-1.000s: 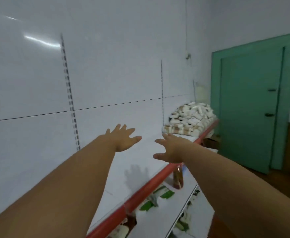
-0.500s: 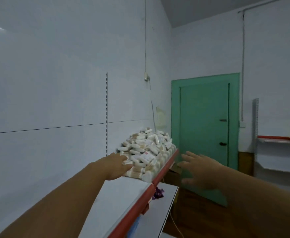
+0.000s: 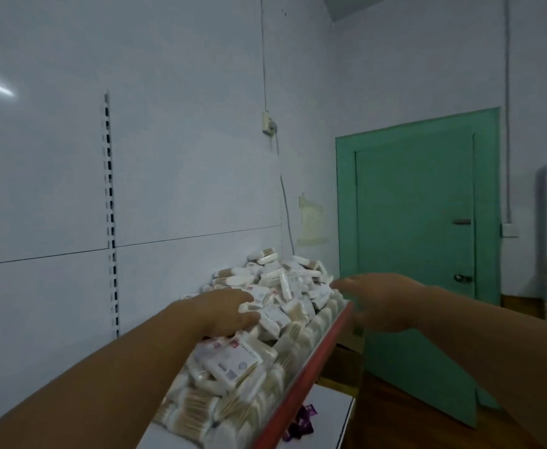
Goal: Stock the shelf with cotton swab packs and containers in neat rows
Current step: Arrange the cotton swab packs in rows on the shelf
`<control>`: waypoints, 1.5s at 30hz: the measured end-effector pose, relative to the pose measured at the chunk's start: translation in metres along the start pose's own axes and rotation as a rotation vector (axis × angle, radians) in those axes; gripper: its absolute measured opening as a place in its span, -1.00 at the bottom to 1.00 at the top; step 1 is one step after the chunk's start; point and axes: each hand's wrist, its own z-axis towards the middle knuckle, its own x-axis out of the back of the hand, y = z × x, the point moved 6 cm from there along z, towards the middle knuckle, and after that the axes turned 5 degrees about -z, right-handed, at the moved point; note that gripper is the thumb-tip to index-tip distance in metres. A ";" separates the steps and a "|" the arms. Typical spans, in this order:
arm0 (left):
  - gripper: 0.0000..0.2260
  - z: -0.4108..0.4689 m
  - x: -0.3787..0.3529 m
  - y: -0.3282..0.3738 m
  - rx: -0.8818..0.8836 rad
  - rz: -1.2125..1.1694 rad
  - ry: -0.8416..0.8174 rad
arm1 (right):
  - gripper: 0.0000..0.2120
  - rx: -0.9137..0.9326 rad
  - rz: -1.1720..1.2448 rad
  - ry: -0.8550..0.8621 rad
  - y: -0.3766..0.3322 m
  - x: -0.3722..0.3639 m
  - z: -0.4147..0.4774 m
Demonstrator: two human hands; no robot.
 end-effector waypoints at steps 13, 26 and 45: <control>-0.67 0.134 0.042 -0.043 0.326 0.106 0.027 | -0.52 0.204 0.353 0.187 0.100 -0.072 0.264; -0.65 0.232 0.053 -0.075 0.366 0.258 0.005 | -0.30 0.199 0.623 0.045 0.043 -0.112 0.481; -0.75 0.320 0.041 -0.086 0.595 -0.998 0.509 | -0.05 1.107 0.784 0.490 0.059 -0.057 0.484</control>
